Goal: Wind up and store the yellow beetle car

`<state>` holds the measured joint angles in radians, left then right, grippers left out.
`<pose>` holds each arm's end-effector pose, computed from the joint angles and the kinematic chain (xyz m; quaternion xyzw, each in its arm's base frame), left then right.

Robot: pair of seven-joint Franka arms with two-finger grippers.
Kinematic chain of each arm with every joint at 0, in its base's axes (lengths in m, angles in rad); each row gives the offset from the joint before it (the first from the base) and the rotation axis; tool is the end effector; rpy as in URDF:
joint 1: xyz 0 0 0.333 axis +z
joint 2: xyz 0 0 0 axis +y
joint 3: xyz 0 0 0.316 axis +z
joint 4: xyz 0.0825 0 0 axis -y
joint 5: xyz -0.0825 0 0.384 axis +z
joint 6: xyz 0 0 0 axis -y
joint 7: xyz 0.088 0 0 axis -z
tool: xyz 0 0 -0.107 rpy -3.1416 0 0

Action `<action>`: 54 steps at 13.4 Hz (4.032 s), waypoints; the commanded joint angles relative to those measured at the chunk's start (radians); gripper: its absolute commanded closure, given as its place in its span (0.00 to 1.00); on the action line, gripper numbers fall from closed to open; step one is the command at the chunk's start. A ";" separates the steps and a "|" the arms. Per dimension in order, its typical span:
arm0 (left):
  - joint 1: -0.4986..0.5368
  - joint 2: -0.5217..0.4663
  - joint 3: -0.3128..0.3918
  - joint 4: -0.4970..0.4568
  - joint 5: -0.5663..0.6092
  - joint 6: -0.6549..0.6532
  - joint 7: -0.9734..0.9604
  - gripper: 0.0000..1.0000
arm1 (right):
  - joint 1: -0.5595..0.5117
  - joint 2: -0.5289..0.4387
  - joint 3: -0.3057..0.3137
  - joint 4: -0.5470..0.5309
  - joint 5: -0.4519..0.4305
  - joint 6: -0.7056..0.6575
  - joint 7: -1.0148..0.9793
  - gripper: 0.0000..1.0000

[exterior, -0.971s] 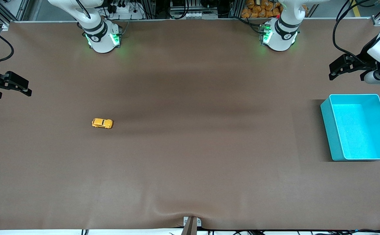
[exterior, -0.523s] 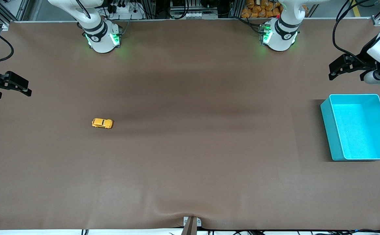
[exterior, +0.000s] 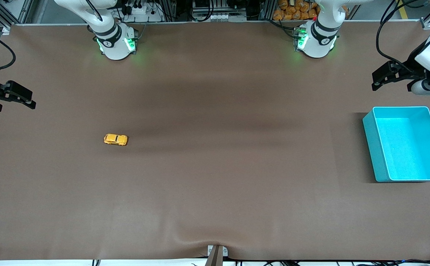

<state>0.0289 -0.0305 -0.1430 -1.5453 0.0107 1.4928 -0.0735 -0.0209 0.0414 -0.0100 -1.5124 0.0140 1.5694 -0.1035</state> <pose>0.5338 -0.0613 0.6462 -0.9997 0.0199 0.0104 0.0085 0.5675 -0.0159 0.6287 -0.9993 -0.0364 -0.0082 0.0062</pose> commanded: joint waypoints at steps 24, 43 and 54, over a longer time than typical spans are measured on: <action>0.008 -0.008 -0.001 0.008 -0.002 -0.014 0.015 0.00 | 0.019 -0.031 -0.002 -0.026 0.011 0.028 0.013 0.00; 0.008 -0.005 0.002 0.008 0.000 -0.009 0.015 0.00 | 0.044 -0.015 -0.002 -0.434 -0.034 0.475 -0.149 0.00; 0.008 -0.005 0.003 0.008 0.000 -0.009 0.015 0.00 | 0.062 0.187 -0.002 -0.561 -0.100 0.698 -0.727 0.00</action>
<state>0.0308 -0.0305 -0.1394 -1.5451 0.0107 1.4898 -0.0735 0.0408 0.2042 -0.0099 -2.0788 -0.0733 2.2605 -0.7179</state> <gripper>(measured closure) 0.000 0.000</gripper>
